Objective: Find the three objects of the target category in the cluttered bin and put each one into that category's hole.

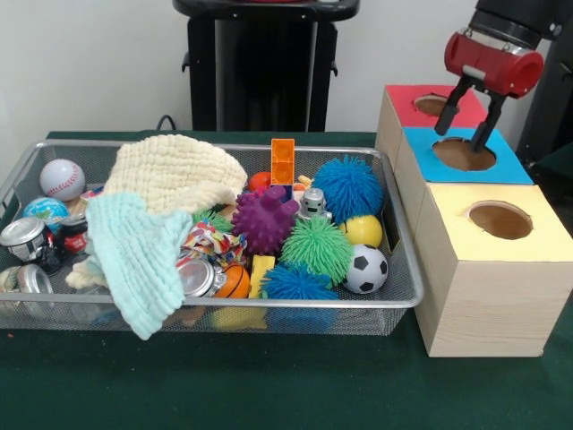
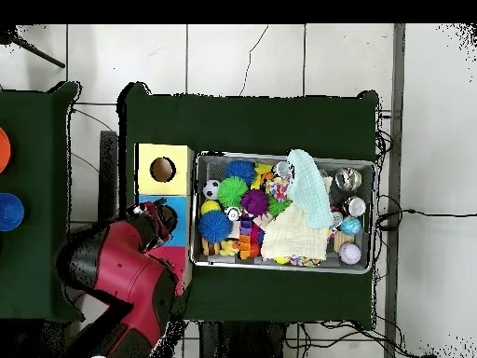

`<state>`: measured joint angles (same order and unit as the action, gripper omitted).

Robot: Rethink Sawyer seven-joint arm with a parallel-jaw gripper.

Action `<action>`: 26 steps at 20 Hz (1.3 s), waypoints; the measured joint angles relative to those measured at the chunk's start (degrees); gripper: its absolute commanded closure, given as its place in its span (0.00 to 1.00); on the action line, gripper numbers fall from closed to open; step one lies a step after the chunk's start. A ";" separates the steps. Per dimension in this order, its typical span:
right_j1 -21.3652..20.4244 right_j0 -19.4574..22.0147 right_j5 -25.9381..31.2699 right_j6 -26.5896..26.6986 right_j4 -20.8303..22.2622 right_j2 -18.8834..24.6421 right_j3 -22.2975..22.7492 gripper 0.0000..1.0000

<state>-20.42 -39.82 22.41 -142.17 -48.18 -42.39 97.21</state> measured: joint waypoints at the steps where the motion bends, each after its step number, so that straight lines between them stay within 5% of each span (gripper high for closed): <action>1: -0.34 0.46 0.41 0.00 0.51 0.00 -0.01 0.00; 17: -10.20 18.56 4.35 0.01 16.61 0.79 -2.27 0.00; 26: -13.87 31.86 2.52 0.01 26.17 8.04 -3.46 0.00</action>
<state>-34.29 -7.96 24.92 -142.16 -22.01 -34.35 93.75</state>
